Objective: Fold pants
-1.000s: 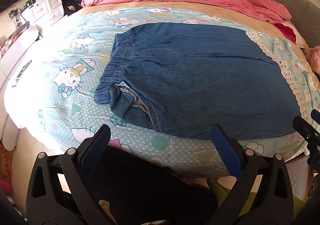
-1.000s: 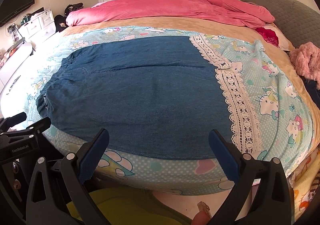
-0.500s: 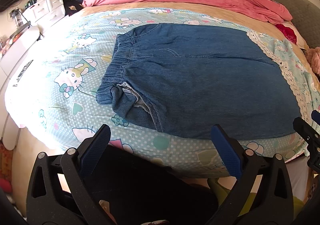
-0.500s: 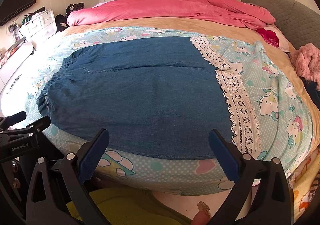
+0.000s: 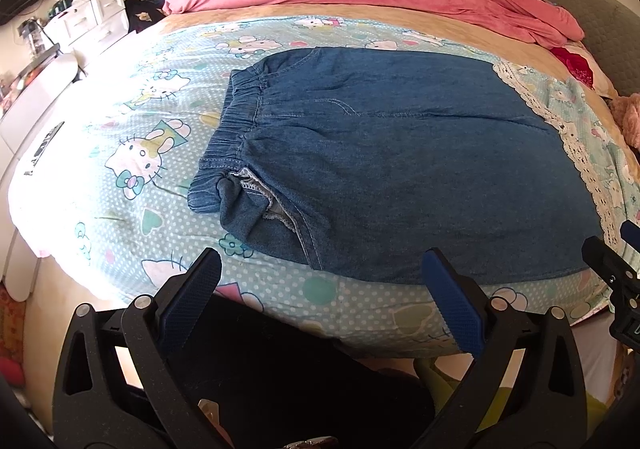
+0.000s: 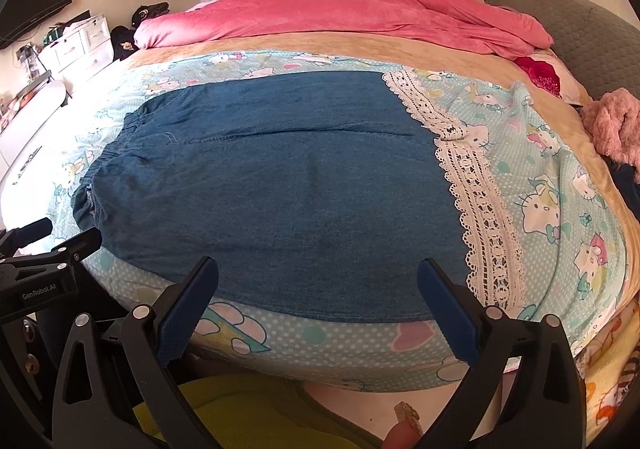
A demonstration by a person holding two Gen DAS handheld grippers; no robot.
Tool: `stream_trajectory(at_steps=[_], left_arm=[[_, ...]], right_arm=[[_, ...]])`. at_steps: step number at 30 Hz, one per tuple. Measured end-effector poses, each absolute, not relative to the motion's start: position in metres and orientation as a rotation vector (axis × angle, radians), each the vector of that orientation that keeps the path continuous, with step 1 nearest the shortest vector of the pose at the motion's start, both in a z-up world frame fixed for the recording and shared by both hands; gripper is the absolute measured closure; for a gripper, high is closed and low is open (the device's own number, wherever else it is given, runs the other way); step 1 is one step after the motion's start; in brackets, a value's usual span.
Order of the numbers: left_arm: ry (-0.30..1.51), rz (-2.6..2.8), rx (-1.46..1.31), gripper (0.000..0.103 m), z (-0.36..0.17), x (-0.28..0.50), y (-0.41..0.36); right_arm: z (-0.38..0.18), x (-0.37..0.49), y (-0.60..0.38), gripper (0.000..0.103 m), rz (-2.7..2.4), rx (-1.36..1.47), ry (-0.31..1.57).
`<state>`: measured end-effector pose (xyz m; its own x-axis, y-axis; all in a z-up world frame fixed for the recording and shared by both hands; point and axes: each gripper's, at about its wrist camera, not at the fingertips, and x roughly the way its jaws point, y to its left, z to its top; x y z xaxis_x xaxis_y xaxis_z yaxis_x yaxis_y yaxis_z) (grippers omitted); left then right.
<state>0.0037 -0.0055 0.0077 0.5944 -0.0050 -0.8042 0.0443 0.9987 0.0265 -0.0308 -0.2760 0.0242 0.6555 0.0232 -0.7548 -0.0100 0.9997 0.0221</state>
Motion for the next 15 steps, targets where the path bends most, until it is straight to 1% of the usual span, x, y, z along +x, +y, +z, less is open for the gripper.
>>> stream_trajectory(at_steps=[15], left_arm=[[0.938,-0.016,0.027,0.009,0.011,0.022,0.004]], right_arm=[[0.025,-0.006,-0.279,0.004,0.019,0.021,0.846]])
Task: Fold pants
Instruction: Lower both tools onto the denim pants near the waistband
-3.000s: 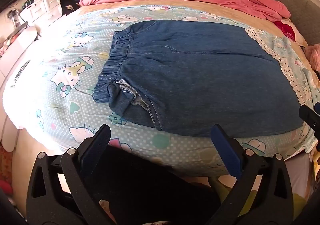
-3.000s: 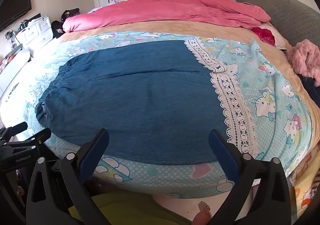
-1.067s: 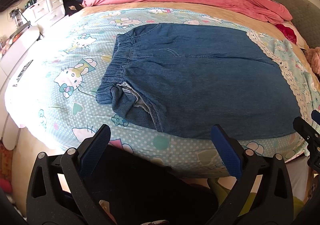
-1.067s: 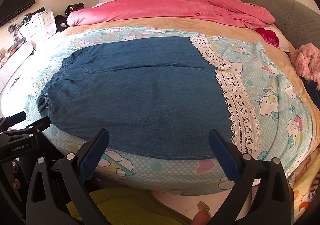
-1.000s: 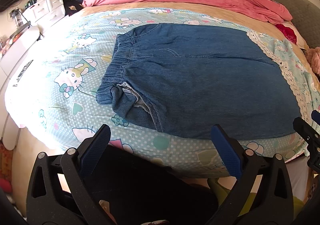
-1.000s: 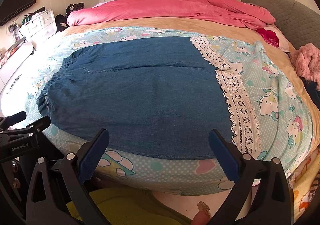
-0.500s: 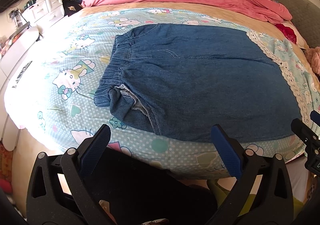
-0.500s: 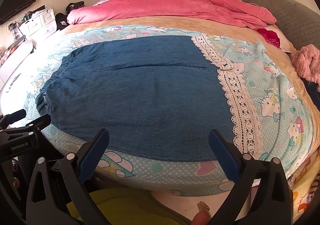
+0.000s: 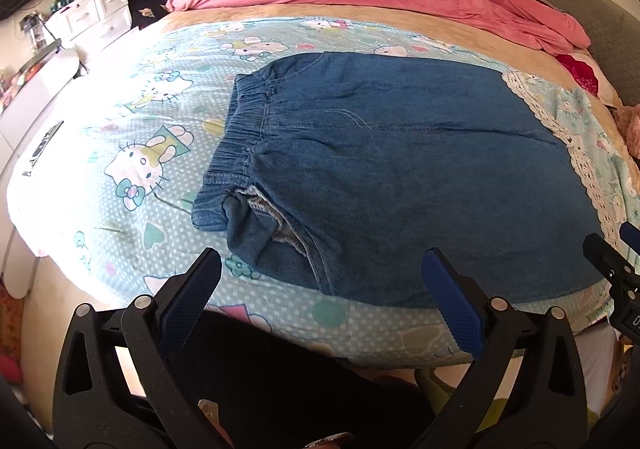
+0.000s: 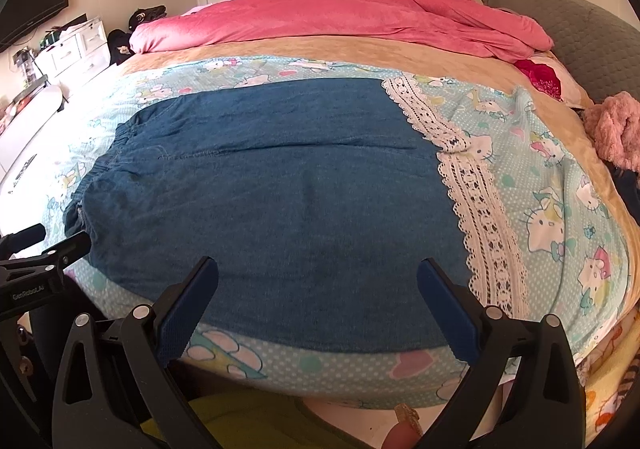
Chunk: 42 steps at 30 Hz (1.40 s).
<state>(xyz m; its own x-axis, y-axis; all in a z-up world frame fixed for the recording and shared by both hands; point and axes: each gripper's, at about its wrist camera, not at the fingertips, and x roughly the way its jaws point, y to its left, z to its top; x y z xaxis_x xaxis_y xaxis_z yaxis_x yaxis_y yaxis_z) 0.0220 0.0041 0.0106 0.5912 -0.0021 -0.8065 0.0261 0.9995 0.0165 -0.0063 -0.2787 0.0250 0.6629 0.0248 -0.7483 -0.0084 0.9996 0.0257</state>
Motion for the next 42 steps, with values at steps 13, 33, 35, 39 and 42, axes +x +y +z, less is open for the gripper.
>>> stream_trajectory(at_steps=[13,33,35,39,42], left_arm=[[0.97,0.012,-0.001,0.009,0.01,0.059,0.028],[0.998,0.034,-0.063,0.009,0.019,0.157,0.063],[0.995,0.027,-0.046,0.009,0.018,0.169,0.062],[1.013,0.024,-0.026,0.009,0.01,0.198,0.061],[1.037,0.0,-0.014,0.009,0.002,0.223,0.059]], right_arm=[[0.024,0.044,-0.264,0.004,0.095,-0.004,0.862],[0.029,0.178,-0.236,0.004,0.178,-0.125,0.844],[0.024,0.195,-0.236,0.004,0.183,-0.139,0.866],[0.014,0.222,-0.237,0.004,0.183,-0.174,0.898],[0.009,0.241,-0.237,0.004,0.191,-0.195,0.919]])
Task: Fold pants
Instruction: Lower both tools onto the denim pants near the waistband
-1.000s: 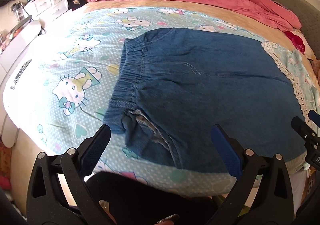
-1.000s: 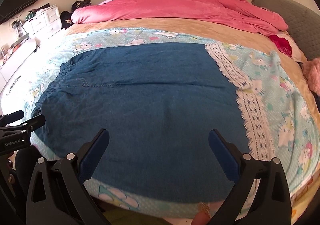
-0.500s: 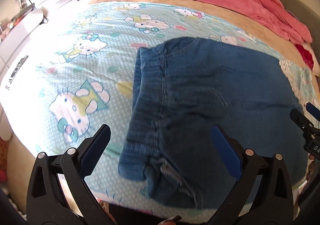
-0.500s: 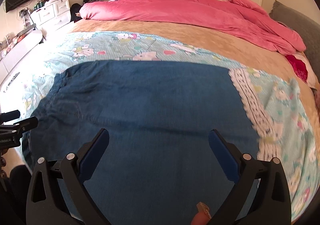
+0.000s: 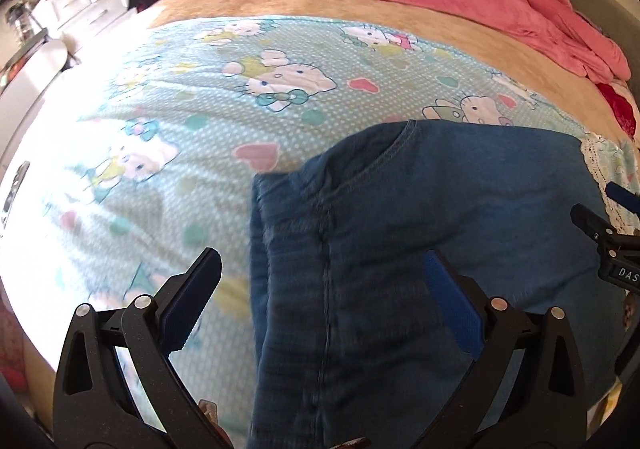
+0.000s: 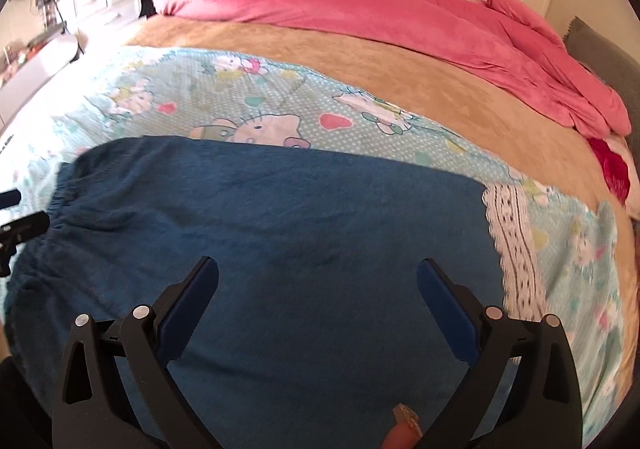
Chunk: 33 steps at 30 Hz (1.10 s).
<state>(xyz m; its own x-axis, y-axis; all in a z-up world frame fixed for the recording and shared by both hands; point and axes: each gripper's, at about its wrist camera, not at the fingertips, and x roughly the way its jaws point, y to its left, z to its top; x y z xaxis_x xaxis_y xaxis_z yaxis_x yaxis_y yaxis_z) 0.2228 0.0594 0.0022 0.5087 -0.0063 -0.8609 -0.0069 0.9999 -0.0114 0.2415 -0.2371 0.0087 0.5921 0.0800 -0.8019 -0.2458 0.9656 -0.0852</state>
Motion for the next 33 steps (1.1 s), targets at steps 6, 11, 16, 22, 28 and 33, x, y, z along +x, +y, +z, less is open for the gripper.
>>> stream_trajectory(at_steps=[6,11,16,22,28,33], left_arm=[[1.067,-0.035,0.022,0.009,-0.011,0.267,0.06],[1.102,-0.059,0.084,0.009,-0.026,0.292,0.056],[1.08,-0.166,0.09,0.032,-0.031,0.303,0.047],[1.047,-0.253,0.114,0.098,-0.027,0.305,0.038],[1.009,-0.32,0.044,0.102,-0.009,0.302,0.051],[1.001,-0.362,0.012,0.102,-0.001,0.296,0.048]], right_arm=[[0.0,0.281,-0.234,0.004,0.232,-0.258,0.95],[-0.006,0.307,-0.227,0.004,0.257,-0.315,0.965],[-0.008,0.33,-0.216,0.004,0.283,-0.375,0.967],[-0.012,0.348,-0.188,0.004,0.425,-0.417,0.986],[-0.03,0.361,-0.165,0.005,0.492,-0.466,1.023],[-0.026,0.351,-0.166,0.086,0.606,-0.339,0.99]])
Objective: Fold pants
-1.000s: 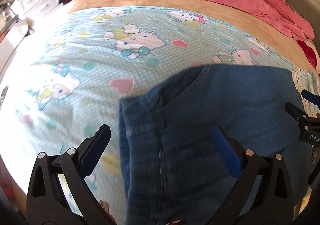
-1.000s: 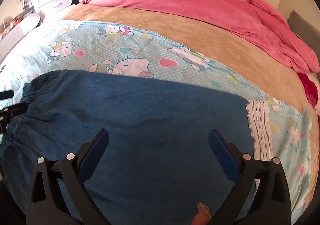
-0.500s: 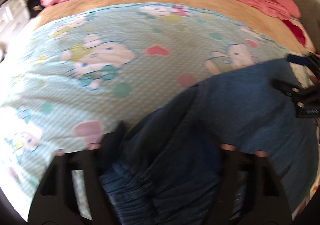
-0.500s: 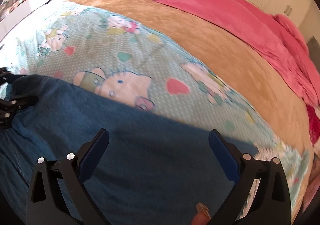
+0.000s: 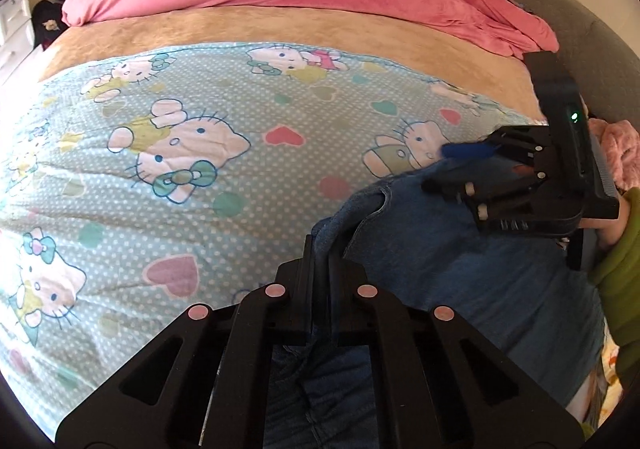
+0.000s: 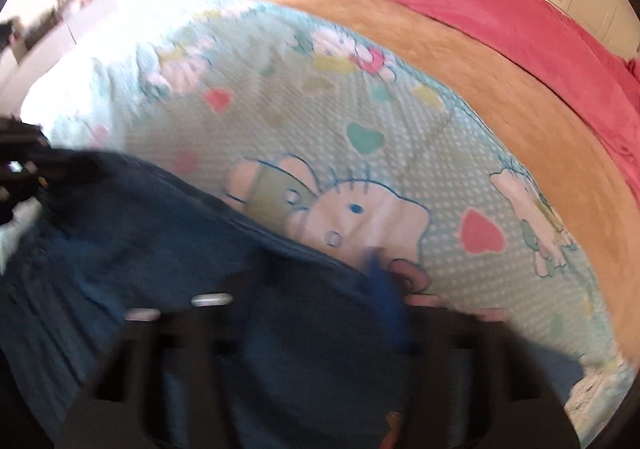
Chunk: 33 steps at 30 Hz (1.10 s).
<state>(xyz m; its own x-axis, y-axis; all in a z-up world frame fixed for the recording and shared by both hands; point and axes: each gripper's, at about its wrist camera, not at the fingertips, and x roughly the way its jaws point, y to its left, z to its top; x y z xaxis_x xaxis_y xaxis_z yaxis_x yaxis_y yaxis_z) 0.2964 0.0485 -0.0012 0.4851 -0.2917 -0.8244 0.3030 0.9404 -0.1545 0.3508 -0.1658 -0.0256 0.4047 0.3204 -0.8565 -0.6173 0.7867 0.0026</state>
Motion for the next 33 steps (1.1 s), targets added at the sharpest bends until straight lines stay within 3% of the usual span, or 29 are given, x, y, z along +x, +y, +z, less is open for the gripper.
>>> stream_trajectory(at_steps=[2,5,18,33], left_arm=[[1.0,-0.369,0.015,0.102,-0.001,0.293,0.047],[0.997,-0.38,0.004,0.102,0.002,0.291,0.046],[0.951,-0.535,0.001,0.102,0.017,0.216,0.033],[0.927,-0.54,-0.088,0.101,0.009,0.084,0.071]], right_arm=[[-0.02,0.342,-0.173,0.097,0.61,-0.273,0.986],[-0.009,0.321,-0.184,0.101,0.602,-0.227,0.95],[0.038,0.166,-0.223,0.101,0.6,-0.093,0.853],[0.025,0.036,-0.186,0.101,0.663,-0.122,0.95]])
